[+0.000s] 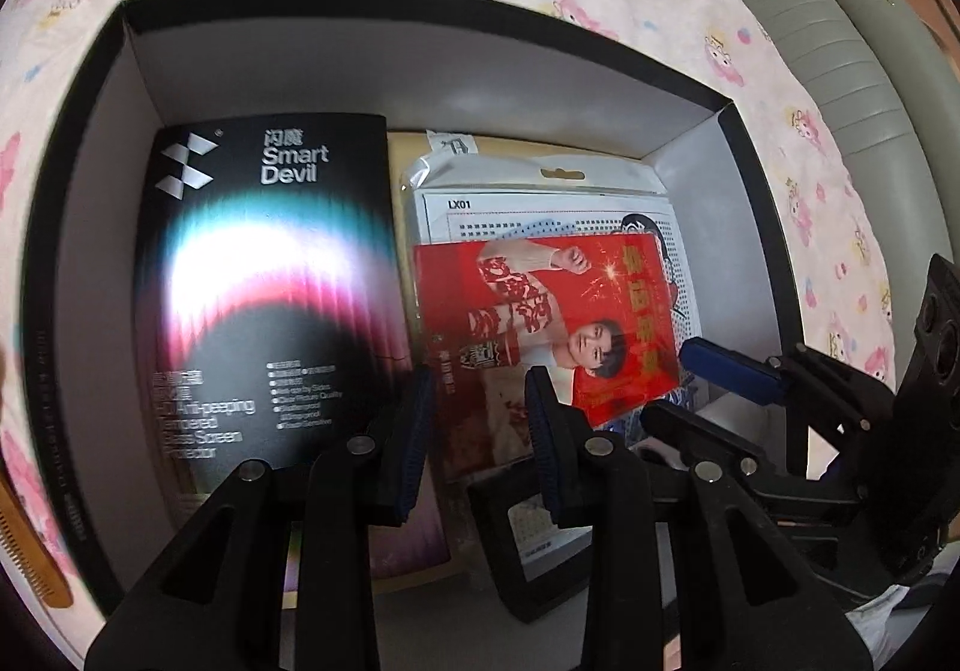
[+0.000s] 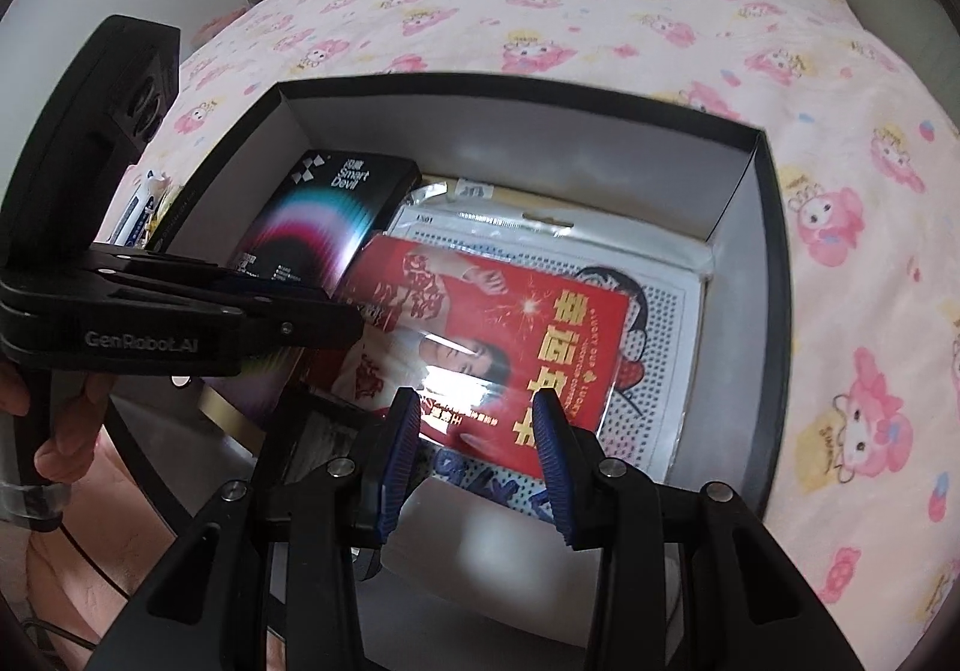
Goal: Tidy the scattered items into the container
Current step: 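Open the right gripper to release the envelope in the box, then move the right gripper back toward the wooden comb on the pile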
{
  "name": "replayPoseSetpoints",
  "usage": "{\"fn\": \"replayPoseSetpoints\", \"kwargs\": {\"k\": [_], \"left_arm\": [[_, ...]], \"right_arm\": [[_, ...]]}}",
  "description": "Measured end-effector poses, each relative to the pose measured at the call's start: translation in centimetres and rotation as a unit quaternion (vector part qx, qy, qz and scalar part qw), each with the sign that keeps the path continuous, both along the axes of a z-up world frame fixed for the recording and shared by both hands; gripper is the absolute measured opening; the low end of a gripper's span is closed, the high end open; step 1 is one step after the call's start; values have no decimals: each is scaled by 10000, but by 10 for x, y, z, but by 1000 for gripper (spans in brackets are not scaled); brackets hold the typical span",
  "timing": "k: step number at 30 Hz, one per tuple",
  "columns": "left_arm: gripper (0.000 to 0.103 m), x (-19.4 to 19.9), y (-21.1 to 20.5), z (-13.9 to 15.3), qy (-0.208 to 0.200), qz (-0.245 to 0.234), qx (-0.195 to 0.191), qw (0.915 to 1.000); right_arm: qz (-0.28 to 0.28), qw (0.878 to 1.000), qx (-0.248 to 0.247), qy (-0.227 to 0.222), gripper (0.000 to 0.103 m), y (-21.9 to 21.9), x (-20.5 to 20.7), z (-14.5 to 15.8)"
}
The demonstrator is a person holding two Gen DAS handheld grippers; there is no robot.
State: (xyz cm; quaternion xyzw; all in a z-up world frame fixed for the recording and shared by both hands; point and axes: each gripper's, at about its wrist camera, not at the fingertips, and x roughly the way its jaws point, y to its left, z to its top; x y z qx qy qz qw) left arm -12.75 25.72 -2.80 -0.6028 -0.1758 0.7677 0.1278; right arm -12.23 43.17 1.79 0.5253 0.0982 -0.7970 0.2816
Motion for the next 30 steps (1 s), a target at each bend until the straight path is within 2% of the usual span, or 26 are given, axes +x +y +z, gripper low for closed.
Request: {"fn": "replayPoseSetpoints", "kwargs": {"k": [6,10,13,15,20,23,27,30], "left_arm": [[33,-5,12,-7,74,-146,-212,9996],[34,-4,3,-2,129,7,73,9999],[32,-1,-2,7,327,146,-55,9993],[30,1,-4,9,335,147,6,9993],[29,-1,6,1,62,-75,257,9996],[29,0,8,0,61,-117,384,9992],[29,5,7,5,132,-95,128,9998],[29,27,7,26,409,-51,-173,9990]], "right_arm": [[-143,9998,104,136,35,1,1,3],[-235,9995,149,170,35,4,0,3],[-192,9996,168,122,35,2,1,-1],[-170,9997,166,67,35,1,3,-2],[-123,9996,109,-251,35,0,-1,-12],[-114,9993,171,-318,35,-2,-1,-17],[-254,9994,2,-237,35,3,-2,-10],[-389,9992,73,-99,35,5,2,-3]]}}
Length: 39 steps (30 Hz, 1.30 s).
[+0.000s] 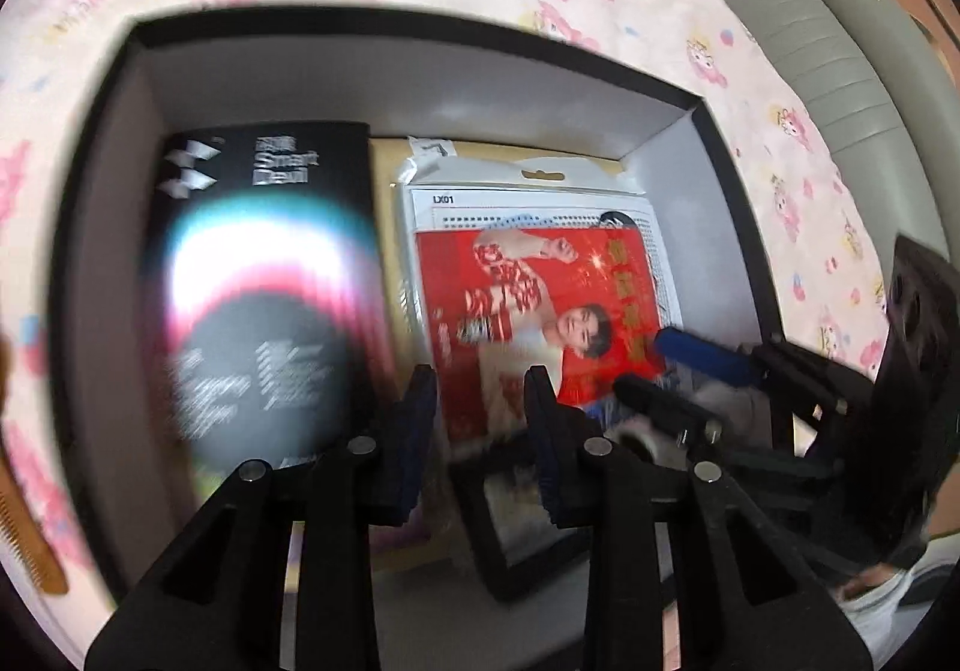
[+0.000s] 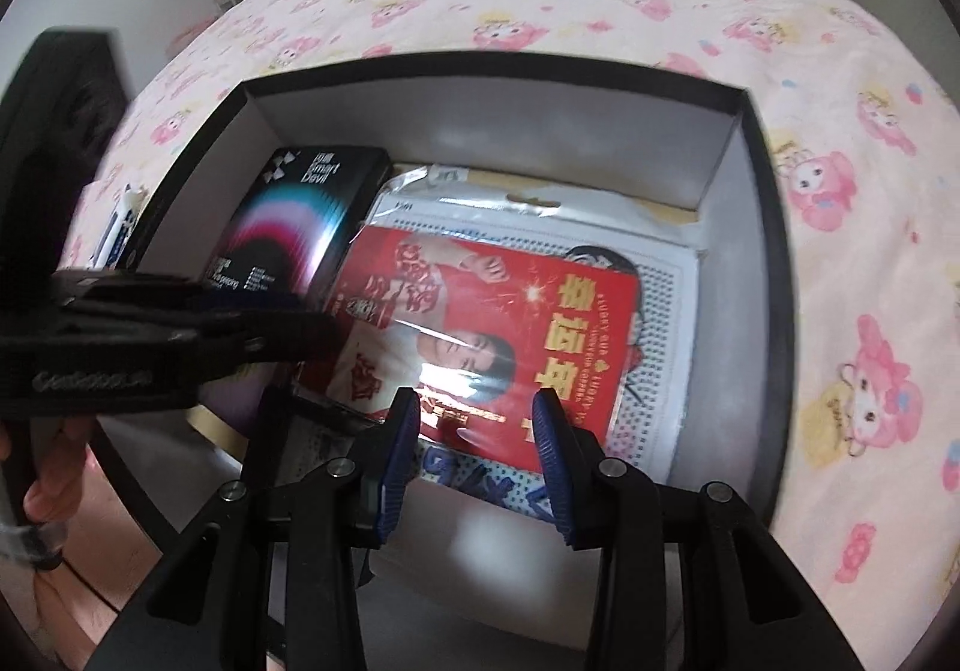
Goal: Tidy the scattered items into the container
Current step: 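Move the right gripper back toward the wooden comb on the pile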
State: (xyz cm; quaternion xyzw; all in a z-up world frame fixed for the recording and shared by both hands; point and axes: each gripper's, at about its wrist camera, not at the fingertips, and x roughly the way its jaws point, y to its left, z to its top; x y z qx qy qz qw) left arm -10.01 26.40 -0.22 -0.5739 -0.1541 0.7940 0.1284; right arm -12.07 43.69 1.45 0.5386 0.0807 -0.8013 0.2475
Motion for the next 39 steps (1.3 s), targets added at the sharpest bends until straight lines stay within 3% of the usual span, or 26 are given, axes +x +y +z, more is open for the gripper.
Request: {"fn": "replayPoseSetpoints", "kwargs": {"k": [12,20,32,39], "left_arm": [[36,80,3,101,1311,-105,222,9911],[37,154,-39,153,1866,325,97,9819],[37,231,-152,159,1825,1303,-128,9745],[37,258,-201,131,1783,1817,-177,9669]], "right_arm": [[70,9943,-343,1003,36,-14,75,98],[395,9843,-780,1530,36,-50,134,153],[1327,9719,-1209,1521,36,-158,191,160],[1911,9648,-1418,1117,36,-225,203,133]]}}
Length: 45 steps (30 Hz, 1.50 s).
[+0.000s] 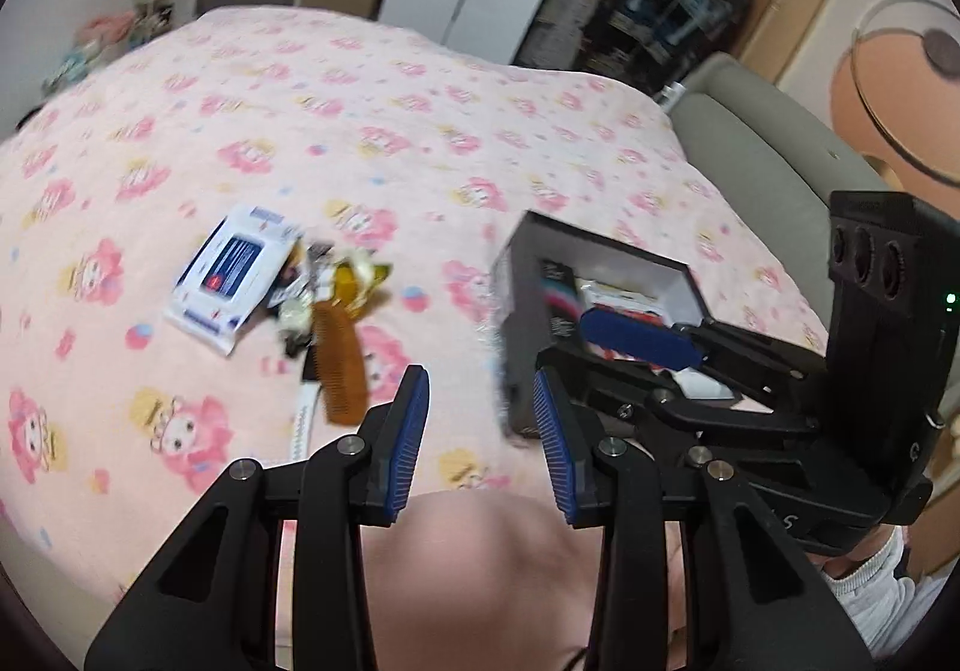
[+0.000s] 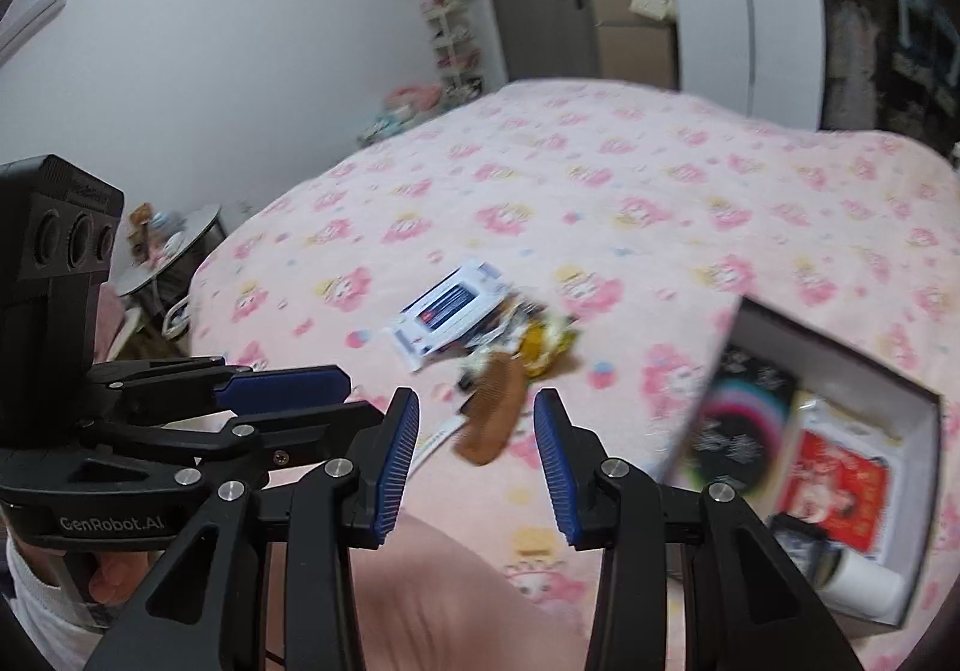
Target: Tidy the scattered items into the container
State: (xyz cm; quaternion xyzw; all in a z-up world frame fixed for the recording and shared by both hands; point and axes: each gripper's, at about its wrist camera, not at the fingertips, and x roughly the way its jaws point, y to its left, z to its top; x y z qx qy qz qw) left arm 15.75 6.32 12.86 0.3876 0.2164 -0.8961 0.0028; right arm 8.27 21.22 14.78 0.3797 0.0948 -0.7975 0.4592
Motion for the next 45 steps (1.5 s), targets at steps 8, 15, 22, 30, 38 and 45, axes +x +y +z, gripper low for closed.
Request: {"fn": "replayPoseSetpoints", "kwargs": {"k": [8,15,22,30,38,45], "left_arm": [[37,-3,-54,-44,-300,442,367,9979],[36,-17,-97,-102,-729,681,604,9932],[35,-43,-113,-164,-1140,381,1223,9852],[35,-85,-101,-190,-1321,77,1484,9800],[33,-110,-102,-209,-1441,234,1667,9751],[18,-113,-88,-188,-1273,-294,1685,9770]], "right_arm": [[134,9996,217,-91,36,-40,-20,-11],[95,9913,1102,-715,36,-80,-67,-84],[197,9790,1620,-1218,36,-105,-87,-143],[173,9768,1728,-1254,36,-108,-89,-154],[251,9760,1821,-1166,36,-90,-84,-149],[47,9765,1693,-1336,36,-83,-91,-151]]}}
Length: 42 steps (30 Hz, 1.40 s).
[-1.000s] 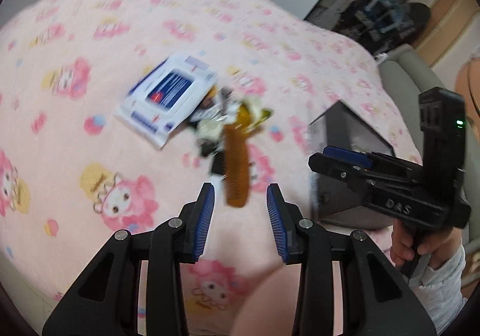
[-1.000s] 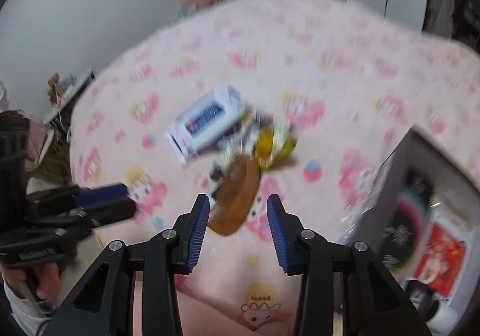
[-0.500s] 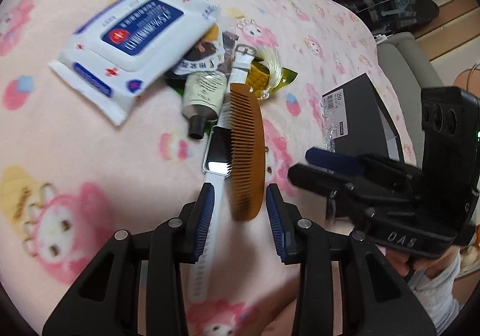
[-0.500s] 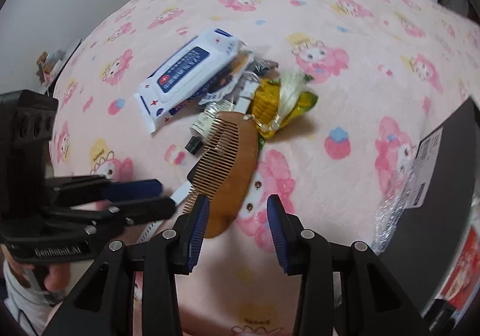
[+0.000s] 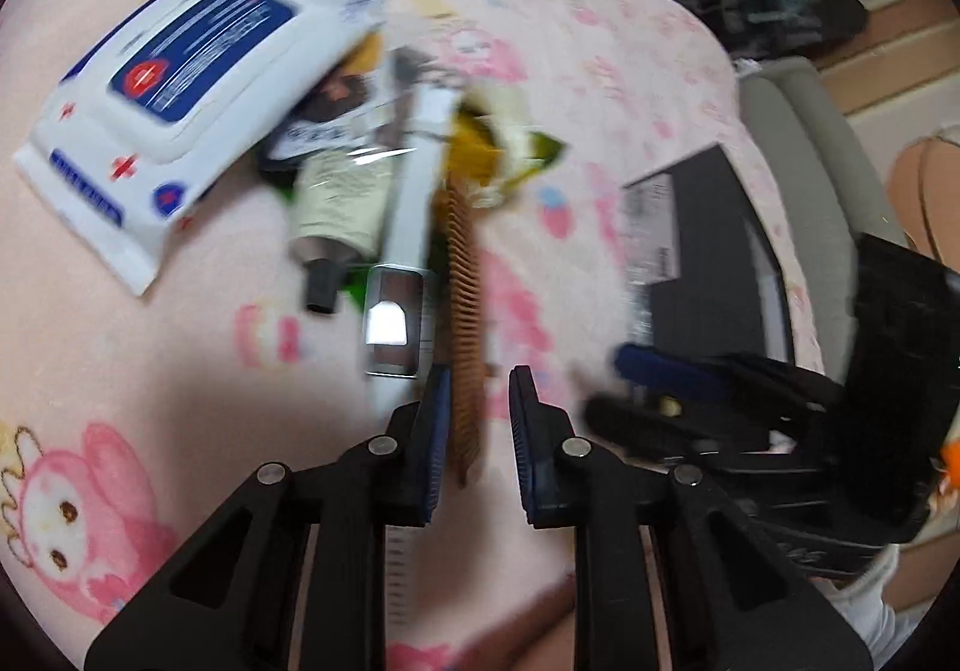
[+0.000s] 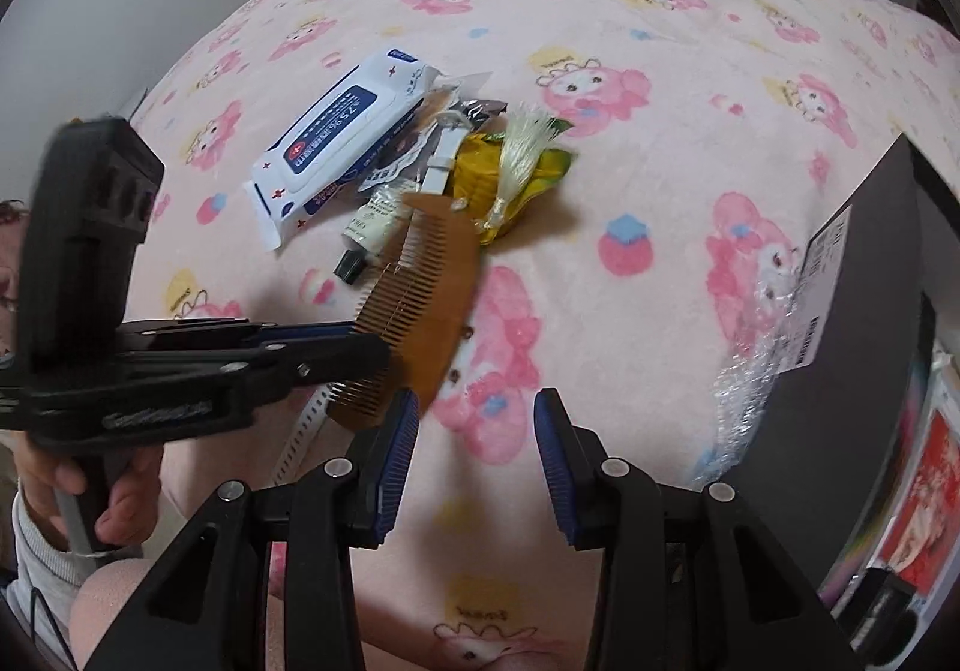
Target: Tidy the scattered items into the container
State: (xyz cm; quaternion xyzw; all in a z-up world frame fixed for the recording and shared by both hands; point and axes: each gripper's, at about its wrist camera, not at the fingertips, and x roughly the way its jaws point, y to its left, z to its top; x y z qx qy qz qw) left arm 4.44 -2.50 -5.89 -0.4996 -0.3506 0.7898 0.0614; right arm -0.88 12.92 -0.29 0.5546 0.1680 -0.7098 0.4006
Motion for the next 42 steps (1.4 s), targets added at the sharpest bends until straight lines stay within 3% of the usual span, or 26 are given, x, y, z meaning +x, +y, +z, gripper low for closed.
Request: {"fn": "replayPoseSetpoints", "kwargs": {"k": [5,8,11,15,21,24,28,36,38,42], "left_arm": [[18,-5,8,10,50,-206,-148,9997],[18,-16,9,11,-58,-346,-38,9994],[18,-28,18,17,3,-594,-58,9982],[18,-36,34,22,79,-930,-248,9953],[18,-22,14,11,42,-531,36,9986],[22,-19,21,15,171,-687,110,9974],[21,-25,32,26,250,-963,-111,9950],[21,-23,-3,8,-103,-183,-192,9996],[21,-20,-7,5,-129,-171,-234,9995],[21,-22,-12,-6,-129,-302,50,9994]], "right_arm": [[179,9998,28,-97,38,-10,10,-8],[254,9992,274,163,39,-13,17,-4],[354,9992,111,139,47,-15,18,3],[162,9999,-3,-47,48,-15,10,-2],[-175,9982,54,-572,48,-9,-4,-26],[-126,9987,-26,-490,48,-9,-4,-20],[-53,9990,78,-433,47,-12,1,-19],[-281,9993,233,-77,47,-3,-3,-13],[-344,9990,293,20,47,-3,-5,-14],[-454,9988,178,25,47,2,-8,-12]]}}
